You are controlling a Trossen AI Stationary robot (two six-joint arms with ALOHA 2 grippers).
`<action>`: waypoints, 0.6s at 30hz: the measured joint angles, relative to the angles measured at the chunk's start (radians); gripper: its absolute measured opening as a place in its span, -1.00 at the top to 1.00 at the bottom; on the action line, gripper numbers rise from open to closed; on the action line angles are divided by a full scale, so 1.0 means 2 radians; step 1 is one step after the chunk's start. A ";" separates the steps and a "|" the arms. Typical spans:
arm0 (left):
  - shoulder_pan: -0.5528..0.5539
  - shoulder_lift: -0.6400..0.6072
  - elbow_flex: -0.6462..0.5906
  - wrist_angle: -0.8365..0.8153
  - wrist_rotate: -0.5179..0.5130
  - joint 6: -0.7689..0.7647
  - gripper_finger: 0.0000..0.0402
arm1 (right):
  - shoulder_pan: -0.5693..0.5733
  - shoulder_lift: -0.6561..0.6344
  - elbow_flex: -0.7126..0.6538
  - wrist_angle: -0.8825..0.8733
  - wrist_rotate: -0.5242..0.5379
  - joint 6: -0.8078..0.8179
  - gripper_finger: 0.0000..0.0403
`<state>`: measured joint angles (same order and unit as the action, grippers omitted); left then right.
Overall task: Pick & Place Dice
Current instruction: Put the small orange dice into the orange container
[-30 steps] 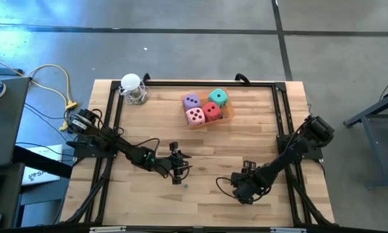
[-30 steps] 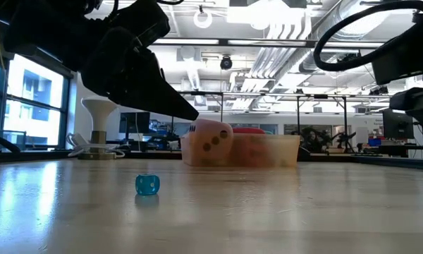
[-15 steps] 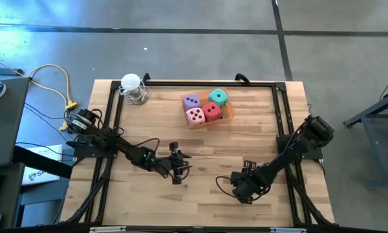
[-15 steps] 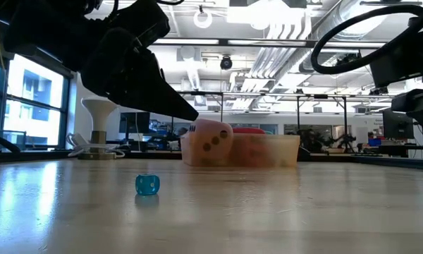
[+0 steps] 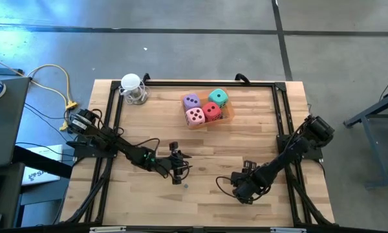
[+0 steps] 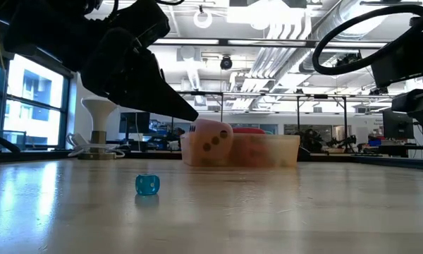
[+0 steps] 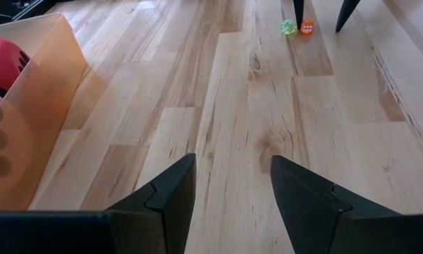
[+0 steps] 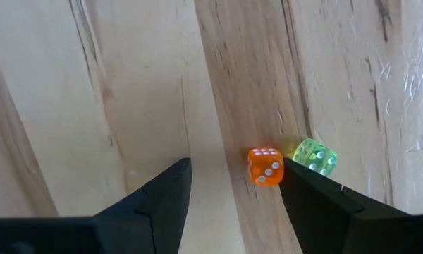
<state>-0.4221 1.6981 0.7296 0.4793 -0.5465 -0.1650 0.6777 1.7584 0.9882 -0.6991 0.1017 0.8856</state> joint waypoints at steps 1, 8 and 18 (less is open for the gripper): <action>0.000 0.000 0.000 -0.001 0.000 0.000 0.12 | 0.000 0.000 0.000 0.000 0.000 0.000 0.00; 0.000 0.000 0.000 -0.001 0.000 0.000 0.12 | 0.000 0.000 0.000 0.000 -0.003 -0.013 0.33; 0.000 0.000 0.000 -0.001 0.000 0.000 0.12 | -0.004 0.000 0.001 0.001 -0.005 -0.025 0.82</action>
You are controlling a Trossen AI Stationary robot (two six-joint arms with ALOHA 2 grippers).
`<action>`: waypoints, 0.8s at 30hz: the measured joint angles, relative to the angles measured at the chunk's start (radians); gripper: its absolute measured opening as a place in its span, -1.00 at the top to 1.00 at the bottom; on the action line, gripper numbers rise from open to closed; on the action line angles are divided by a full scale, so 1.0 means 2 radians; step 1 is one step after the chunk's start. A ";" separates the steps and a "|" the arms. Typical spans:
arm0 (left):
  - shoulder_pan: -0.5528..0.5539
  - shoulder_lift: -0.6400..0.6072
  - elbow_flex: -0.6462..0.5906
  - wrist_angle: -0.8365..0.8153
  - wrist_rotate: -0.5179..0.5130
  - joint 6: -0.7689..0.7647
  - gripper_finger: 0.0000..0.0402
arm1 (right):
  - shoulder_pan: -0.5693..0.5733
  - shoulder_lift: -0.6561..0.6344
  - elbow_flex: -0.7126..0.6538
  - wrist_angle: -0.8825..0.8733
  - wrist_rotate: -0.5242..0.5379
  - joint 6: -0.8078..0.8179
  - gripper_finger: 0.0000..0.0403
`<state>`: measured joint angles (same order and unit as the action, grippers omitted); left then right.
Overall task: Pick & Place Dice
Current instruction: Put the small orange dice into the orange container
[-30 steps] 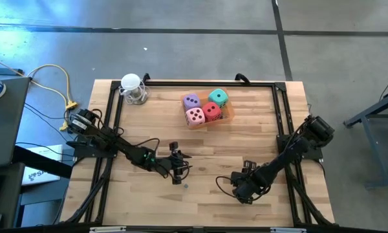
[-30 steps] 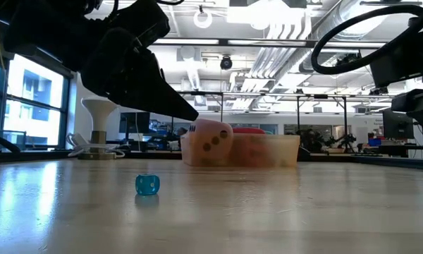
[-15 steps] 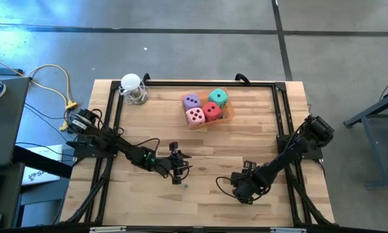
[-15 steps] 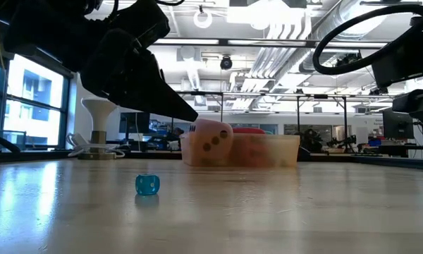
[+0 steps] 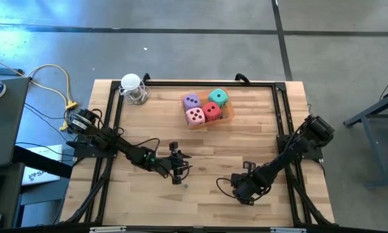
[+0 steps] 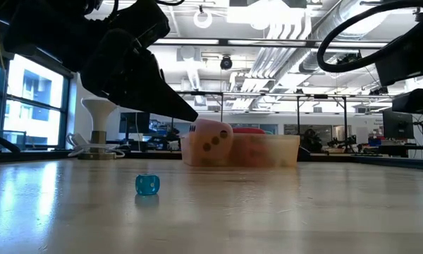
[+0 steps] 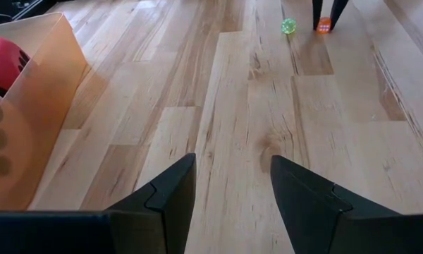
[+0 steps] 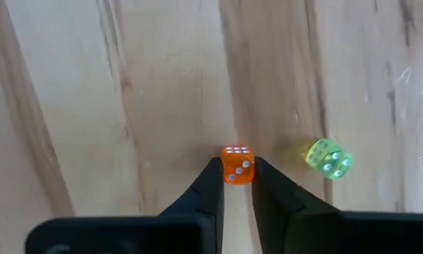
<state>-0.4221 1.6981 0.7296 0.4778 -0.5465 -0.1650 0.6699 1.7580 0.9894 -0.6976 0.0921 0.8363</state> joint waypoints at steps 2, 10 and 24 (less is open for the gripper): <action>0.000 0.000 0.000 0.000 0.000 0.000 0.12 | -0.001 0.000 0.000 0.004 0.001 -0.002 0.83; 0.000 0.000 0.000 0.000 0.000 0.000 0.12 | -0.001 -0.001 0.040 -0.051 0.043 -0.016 0.83; 0.000 0.000 0.000 0.000 0.000 0.000 0.12 | -0.114 -0.020 0.194 -0.227 0.310 -0.121 0.83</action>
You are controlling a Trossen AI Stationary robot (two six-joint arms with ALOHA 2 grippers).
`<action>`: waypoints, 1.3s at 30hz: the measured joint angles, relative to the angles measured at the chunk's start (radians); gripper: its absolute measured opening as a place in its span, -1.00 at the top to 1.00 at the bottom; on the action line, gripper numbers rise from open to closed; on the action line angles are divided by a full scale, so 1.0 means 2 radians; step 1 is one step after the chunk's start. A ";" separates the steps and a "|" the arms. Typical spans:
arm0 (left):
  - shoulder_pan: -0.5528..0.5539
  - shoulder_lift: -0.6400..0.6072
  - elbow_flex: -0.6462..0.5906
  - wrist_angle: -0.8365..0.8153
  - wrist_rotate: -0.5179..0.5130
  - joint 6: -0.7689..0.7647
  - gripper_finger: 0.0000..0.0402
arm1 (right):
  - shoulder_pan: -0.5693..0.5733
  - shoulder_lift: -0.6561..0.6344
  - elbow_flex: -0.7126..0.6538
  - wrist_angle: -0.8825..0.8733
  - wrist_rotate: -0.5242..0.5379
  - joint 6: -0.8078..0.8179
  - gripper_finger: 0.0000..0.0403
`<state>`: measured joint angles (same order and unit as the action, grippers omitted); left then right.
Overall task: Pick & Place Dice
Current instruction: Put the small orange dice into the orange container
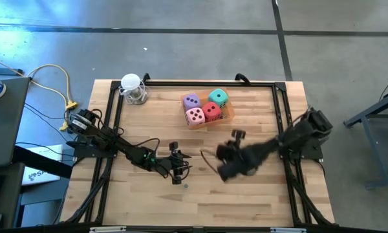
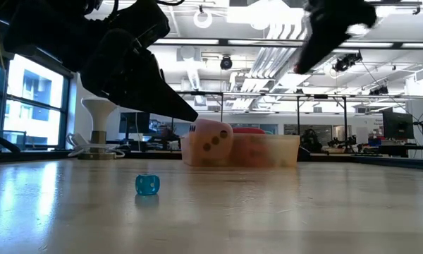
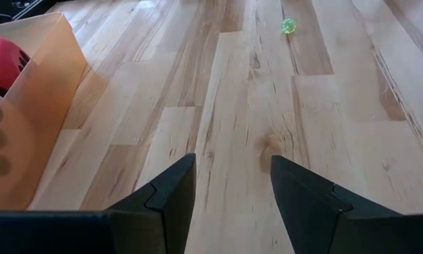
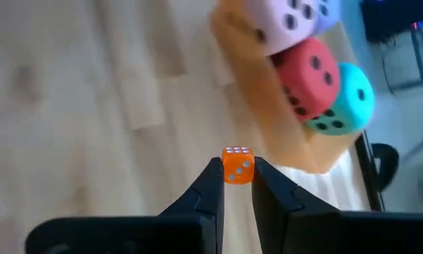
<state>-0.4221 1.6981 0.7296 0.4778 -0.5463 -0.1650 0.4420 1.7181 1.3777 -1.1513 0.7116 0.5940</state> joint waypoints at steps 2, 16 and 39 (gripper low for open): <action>0.000 0.000 0.000 0.000 0.000 0.000 0.12 | -0.034 -0.007 -0.001 0.002 -0.005 -0.015 0.83; -0.004 0.000 0.000 -0.020 0.000 0.000 0.12 | -0.263 -0.009 -0.041 0.086 -0.066 -0.141 0.83; 0.000 0.000 0.000 -0.022 0.000 -0.011 0.12 | -0.355 -0.009 -0.101 0.209 -0.122 -0.103 0.77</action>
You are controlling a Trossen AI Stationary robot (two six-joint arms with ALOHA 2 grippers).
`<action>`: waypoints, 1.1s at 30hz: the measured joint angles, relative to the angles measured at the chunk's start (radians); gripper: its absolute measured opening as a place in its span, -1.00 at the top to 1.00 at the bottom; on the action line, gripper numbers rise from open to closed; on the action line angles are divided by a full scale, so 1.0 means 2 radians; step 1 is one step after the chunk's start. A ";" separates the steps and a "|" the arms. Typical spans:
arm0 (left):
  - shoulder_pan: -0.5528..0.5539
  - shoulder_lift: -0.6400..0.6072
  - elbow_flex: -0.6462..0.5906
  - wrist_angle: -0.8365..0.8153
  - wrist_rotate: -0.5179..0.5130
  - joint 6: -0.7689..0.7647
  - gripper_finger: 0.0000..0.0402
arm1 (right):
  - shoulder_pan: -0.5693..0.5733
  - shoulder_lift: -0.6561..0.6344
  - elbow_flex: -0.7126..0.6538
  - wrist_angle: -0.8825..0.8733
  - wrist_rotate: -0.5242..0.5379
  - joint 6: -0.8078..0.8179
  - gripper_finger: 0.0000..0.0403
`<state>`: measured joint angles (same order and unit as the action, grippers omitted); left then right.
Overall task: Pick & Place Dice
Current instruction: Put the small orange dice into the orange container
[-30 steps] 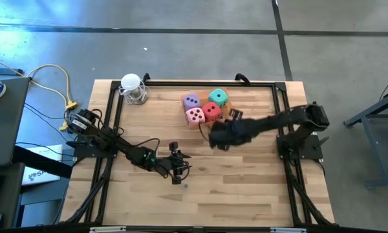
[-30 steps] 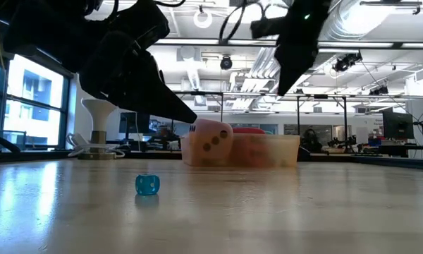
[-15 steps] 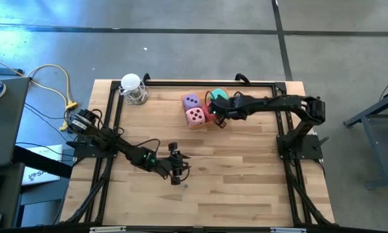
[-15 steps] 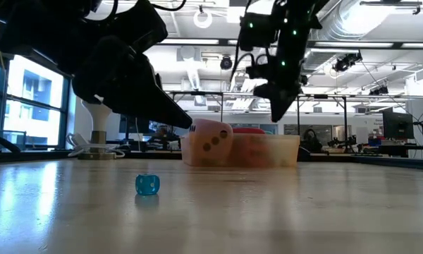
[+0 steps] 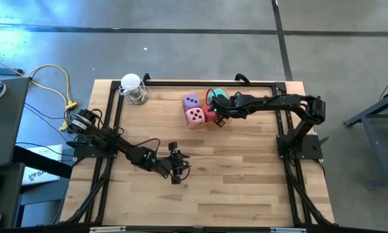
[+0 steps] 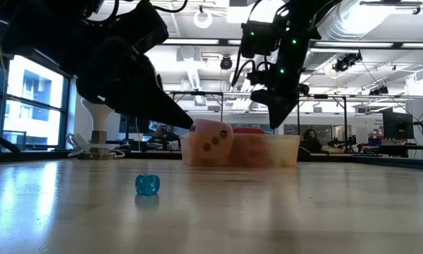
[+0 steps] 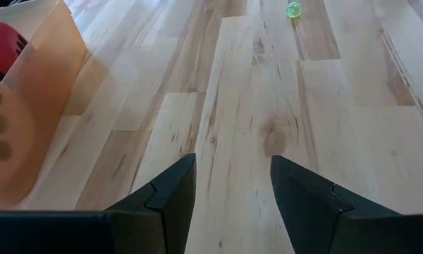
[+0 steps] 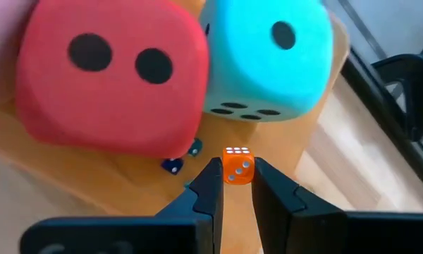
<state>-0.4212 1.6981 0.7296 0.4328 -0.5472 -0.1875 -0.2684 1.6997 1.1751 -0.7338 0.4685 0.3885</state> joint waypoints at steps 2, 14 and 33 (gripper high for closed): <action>0.000 0.000 0.000 0.000 0.000 0.000 0.12 | 0.000 0.000 0.000 0.000 -0.011 0.000 0.77; 0.000 0.000 0.000 0.000 0.000 0.000 0.12 | 0.000 0.000 0.000 0.001 -0.026 0.000 0.31; 0.000 0.000 0.000 -0.001 0.000 0.000 0.12 | 0.000 0.000 0.000 0.018 -0.096 0.041 -0.17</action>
<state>-0.4210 1.6981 0.7299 0.4316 -0.5468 -0.1871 -0.2684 1.6997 1.1755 -0.6978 0.2762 0.4713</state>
